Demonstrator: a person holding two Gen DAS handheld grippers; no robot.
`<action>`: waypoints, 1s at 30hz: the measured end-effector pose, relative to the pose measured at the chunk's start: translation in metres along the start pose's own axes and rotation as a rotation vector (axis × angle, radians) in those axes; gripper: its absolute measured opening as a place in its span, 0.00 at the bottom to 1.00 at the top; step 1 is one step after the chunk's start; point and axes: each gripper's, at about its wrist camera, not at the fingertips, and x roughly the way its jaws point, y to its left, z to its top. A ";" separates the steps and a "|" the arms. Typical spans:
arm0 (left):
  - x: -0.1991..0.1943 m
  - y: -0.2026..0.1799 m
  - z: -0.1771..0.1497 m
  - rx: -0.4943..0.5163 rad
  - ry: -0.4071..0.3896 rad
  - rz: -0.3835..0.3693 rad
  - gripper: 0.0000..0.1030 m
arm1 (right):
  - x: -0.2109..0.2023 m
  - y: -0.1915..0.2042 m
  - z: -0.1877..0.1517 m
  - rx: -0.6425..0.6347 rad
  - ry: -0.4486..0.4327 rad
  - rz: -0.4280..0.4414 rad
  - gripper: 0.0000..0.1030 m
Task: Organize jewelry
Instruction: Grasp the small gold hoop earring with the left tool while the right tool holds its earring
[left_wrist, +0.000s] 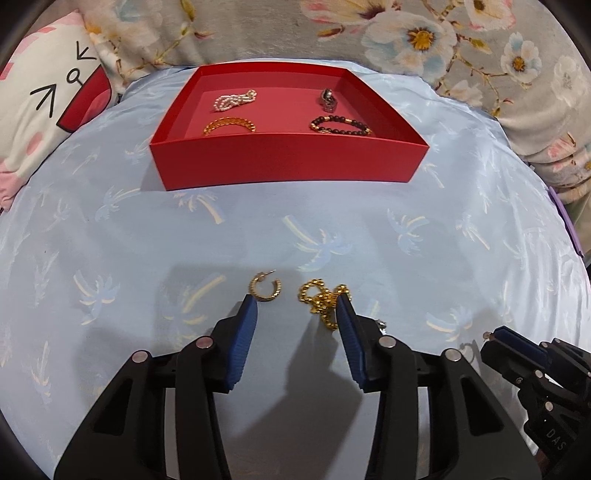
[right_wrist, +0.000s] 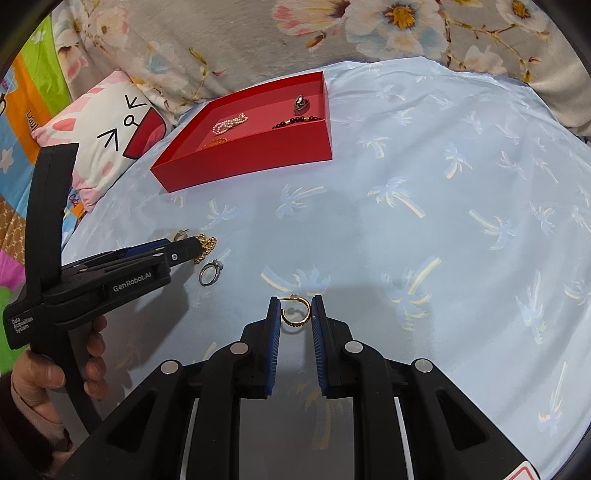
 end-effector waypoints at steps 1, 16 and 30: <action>-0.001 0.002 0.000 -0.005 -0.002 -0.004 0.42 | 0.000 0.000 0.000 0.000 0.000 0.001 0.15; 0.007 0.009 0.006 0.028 -0.046 0.099 0.28 | 0.003 0.005 0.002 -0.005 0.003 0.007 0.15; -0.007 0.016 -0.001 0.002 -0.030 0.031 0.16 | -0.006 0.010 0.005 -0.020 -0.017 0.012 0.15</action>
